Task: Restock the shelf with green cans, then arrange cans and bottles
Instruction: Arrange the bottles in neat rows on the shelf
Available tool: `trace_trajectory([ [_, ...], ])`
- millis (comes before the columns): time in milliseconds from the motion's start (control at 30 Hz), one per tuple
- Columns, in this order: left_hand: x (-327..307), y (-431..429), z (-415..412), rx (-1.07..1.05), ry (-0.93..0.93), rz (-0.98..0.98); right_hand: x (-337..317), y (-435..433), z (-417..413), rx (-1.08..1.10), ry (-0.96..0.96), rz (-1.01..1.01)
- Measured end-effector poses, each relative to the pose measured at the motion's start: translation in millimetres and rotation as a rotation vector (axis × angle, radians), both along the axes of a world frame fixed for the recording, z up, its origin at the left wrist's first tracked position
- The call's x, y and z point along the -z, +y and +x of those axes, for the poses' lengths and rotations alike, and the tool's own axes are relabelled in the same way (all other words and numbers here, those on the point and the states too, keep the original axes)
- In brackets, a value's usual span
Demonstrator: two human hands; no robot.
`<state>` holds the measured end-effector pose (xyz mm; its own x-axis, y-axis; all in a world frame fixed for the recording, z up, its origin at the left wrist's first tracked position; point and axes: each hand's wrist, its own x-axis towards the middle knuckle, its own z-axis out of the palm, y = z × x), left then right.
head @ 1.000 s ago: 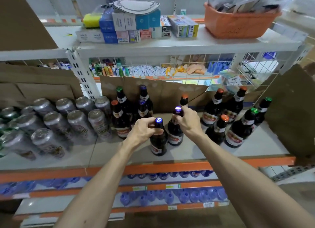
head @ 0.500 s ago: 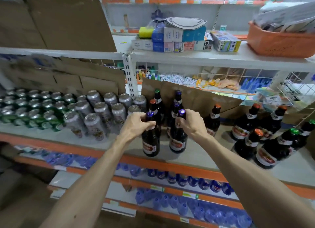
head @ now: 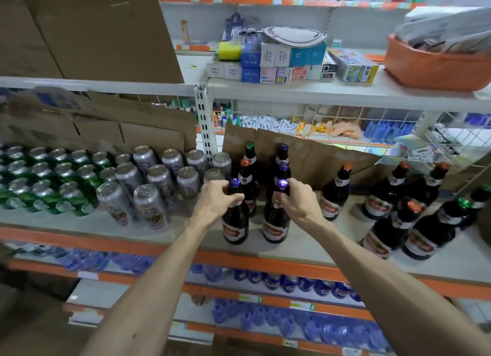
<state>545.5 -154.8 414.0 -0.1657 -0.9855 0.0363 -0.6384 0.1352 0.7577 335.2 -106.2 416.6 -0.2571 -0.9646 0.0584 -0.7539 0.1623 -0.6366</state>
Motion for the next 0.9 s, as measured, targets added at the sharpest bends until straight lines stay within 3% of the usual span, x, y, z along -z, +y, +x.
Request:
trace_trajectory([
  [433, 26, -10, -8, 0.051, -0.032, 0.049, 28, 11, -8, 0.049, -0.018, -0.01],
  [700, 9, -17, -1, 0.254, -0.02, 0.125, 27, 9, -9, 0.052, 0.014, 0.036],
  [900, 18, -19, -2, 0.174, -0.036, 0.086, 27, 11, -4, 0.05, 0.004, 0.049],
])
